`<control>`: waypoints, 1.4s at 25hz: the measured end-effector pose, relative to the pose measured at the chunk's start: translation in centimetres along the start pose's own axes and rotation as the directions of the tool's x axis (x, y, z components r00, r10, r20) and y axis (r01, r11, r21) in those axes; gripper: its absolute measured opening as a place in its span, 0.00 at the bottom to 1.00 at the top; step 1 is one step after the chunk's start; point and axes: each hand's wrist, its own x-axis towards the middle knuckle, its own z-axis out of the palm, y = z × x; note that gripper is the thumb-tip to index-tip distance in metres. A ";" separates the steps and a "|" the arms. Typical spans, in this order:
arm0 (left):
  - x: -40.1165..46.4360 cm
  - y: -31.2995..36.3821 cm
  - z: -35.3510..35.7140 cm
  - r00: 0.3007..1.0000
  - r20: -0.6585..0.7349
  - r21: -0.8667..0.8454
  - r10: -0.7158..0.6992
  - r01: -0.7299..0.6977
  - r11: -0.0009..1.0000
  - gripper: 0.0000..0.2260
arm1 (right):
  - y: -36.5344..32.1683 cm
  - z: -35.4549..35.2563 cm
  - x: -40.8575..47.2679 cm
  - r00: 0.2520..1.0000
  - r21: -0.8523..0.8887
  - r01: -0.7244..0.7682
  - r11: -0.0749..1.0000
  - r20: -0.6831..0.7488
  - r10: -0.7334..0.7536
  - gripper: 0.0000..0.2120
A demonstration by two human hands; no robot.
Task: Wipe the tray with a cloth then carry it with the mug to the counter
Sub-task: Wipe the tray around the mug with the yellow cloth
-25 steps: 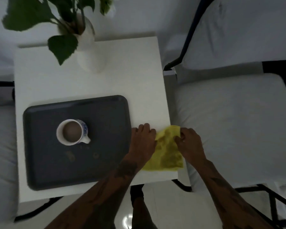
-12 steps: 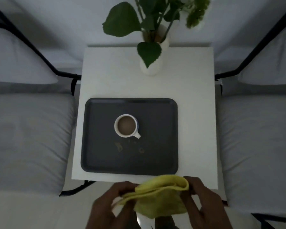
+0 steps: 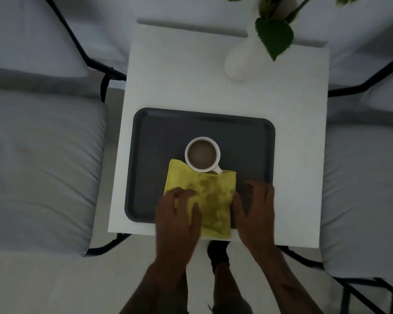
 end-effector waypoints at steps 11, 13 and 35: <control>-0.3 -4.7 4.6 0.907 0.391 0.339 0.159 -0.303 0.891 0.32 | 0.1 4.0 -1.9 0.783 -0.018 0.550 0.835 0.359 -0.508 0.18; 0.4 -6.3 3.7 0.908 0.391 0.367 0.152 -0.305 0.879 0.33 | 0.9 2.9 -1.0 0.895 -0.057 0.416 0.907 0.203 -0.398 0.16; 2.5 -9.2 1.8 0.960 0.280 0.359 -0.006 -0.098 0.928 0.30 | 6.1 -1.0 4.6 0.936 0.032 -0.028 0.999 0.350 0.015 0.12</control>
